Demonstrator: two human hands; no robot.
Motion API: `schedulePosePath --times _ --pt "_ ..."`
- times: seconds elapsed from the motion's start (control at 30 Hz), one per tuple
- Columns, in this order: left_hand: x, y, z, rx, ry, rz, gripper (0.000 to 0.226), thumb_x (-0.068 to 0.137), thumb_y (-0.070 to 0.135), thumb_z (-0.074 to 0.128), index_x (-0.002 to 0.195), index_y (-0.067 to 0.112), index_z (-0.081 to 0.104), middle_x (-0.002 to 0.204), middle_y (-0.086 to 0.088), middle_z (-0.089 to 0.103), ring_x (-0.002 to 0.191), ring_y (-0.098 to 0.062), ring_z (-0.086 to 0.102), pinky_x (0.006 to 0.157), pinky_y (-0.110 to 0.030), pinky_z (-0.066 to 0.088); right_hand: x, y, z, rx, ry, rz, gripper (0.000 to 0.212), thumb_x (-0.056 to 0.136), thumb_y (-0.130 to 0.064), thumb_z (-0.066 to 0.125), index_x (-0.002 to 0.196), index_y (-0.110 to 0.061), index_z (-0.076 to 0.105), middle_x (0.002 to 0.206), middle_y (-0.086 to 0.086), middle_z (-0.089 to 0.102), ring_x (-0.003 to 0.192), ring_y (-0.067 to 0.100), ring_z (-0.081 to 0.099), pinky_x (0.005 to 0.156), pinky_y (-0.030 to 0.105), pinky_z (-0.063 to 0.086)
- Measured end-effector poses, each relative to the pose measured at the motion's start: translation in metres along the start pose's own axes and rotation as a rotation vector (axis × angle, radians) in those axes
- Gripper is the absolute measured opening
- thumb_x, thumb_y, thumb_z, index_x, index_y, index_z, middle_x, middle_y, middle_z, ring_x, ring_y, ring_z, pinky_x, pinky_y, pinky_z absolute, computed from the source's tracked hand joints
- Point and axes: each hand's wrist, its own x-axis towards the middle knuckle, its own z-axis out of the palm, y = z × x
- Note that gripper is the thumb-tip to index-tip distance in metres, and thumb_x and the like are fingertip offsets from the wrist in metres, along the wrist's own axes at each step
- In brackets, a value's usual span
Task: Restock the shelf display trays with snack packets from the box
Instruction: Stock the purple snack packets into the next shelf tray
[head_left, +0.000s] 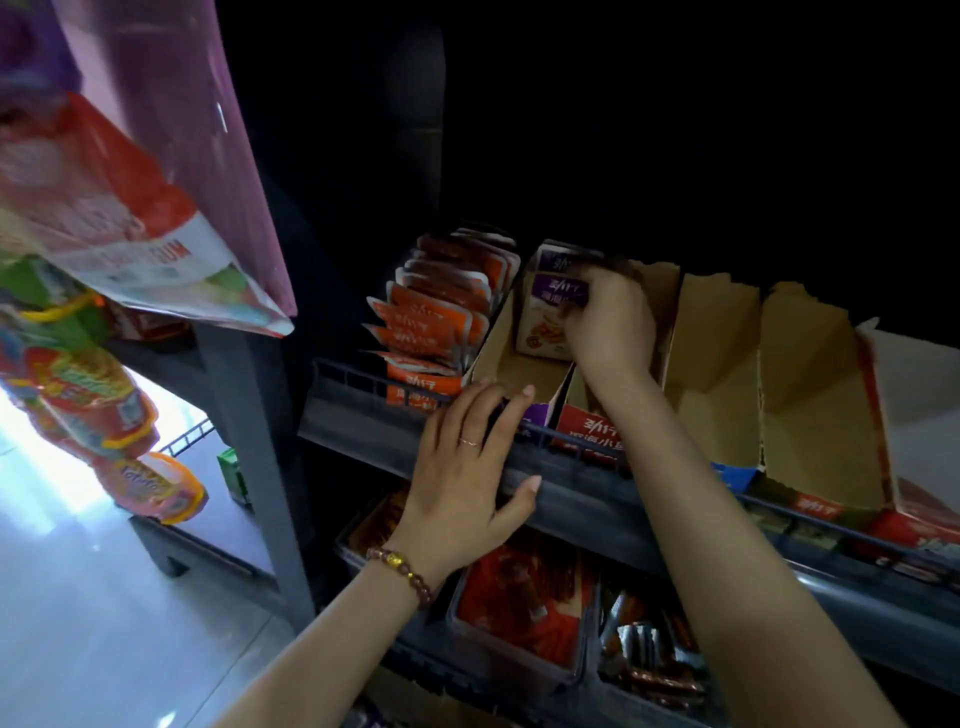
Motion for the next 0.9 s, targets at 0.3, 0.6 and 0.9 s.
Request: schedulePosePath --times 0.3,0.6,0.9 --pt "-0.002 -0.002 -0.003 -0.026 -0.036 0.032 0.070 0.090 0.044 0.049 0.148 0.016 0.024 0.146 -0.005 0.030 0.141 -0.021 0.021 0.116 -0.030 0.010 0.000 0.004 0.004 -0.037 0.063 0.066 0.016 0.092 -0.013 0.058 0.107 -0.012 0.063 0.103 0.006 0.066 0.093 0.021 0.063 0.066 0.026 0.044" --pt "-0.002 0.000 -0.005 -0.013 -0.064 0.022 0.071 0.090 0.044 0.048 0.149 0.015 0.023 0.146 -0.006 0.029 0.141 -0.022 0.019 0.116 -0.029 0.007 0.000 -0.005 0.003 -0.159 0.063 0.067 0.025 0.091 -0.004 0.057 0.115 -0.008 0.057 0.116 0.015 0.059 0.097 0.027 0.061 0.072 0.031 0.050" --pt "-0.002 -0.001 -0.006 -0.019 -0.079 0.018 0.072 0.089 0.044 0.049 0.150 0.015 0.022 0.147 -0.005 0.028 0.142 -0.021 0.019 0.116 -0.031 0.009 -0.005 -0.004 -0.001 -0.153 0.039 0.027 0.024 0.096 -0.006 0.047 0.115 -0.011 0.060 0.110 0.008 0.065 0.097 0.023 0.063 0.064 0.025 0.036"
